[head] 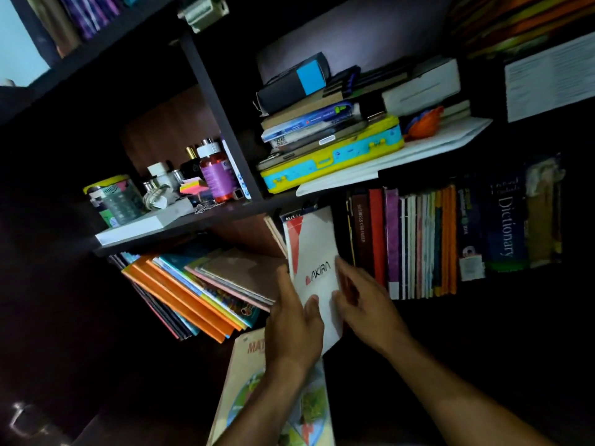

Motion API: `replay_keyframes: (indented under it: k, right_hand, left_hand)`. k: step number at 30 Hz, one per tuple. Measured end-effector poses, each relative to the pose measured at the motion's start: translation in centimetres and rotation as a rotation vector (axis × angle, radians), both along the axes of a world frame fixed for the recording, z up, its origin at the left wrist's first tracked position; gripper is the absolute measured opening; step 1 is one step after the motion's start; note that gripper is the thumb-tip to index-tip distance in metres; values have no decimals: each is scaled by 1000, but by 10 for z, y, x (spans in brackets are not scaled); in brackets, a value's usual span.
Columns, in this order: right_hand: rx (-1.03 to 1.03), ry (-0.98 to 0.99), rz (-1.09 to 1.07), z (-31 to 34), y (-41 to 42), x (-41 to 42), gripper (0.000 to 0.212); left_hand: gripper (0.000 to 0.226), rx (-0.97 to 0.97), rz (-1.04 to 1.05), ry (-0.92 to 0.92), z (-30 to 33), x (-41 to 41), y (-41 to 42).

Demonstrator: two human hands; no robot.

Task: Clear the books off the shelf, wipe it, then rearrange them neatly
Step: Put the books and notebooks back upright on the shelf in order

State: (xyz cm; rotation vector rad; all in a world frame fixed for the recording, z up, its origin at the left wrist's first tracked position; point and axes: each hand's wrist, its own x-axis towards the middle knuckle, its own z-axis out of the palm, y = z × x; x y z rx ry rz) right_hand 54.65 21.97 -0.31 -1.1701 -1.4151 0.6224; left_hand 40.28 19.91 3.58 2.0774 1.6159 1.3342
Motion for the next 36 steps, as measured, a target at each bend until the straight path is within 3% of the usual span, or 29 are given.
replay_keyframes:
  k: [6, 13, 18, 23, 25, 28, 30, 33, 36]
  right_hand:
    - [121, -217, -263, 7, -7, -1, 21]
    - [13, -288, -156, 13, -13, -4, 39]
    - [44, -191, -219, 9, -9, 0, 15]
    - [-47, -104, -281, 6, -7, 10, 13]
    - [-61, -66, -268, 6, -6, 12, 13]
    - [-24, 7, -282, 8, -8, 10, 13]
    - [39, 67, -309, 9, -9, 9, 12]
    - [44, 29, -248, 8, -9, 6, 8]
    - [-60, -50, -225, 2, -4, 8, 31]
  left_hand:
    - [68, 79, 31, 1, 11, 22, 6]
    - [55, 257, 104, 34, -2, 25, 3]
    - [49, -98, -92, -115, -14, 42, 19]
    - [72, -286, -188, -62, -23, 53, 41]
    - [56, -233, -208, 46, -18, 52, 43]
    - [26, -5, -180, 190, 1, 51, 43]
    - [6, 34, -146, 140, 14, 51, 51]
    - [22, -37, -130, 5, 18, 54, 66]
    - [28, -83, -184, -3, 1, 55, 71]
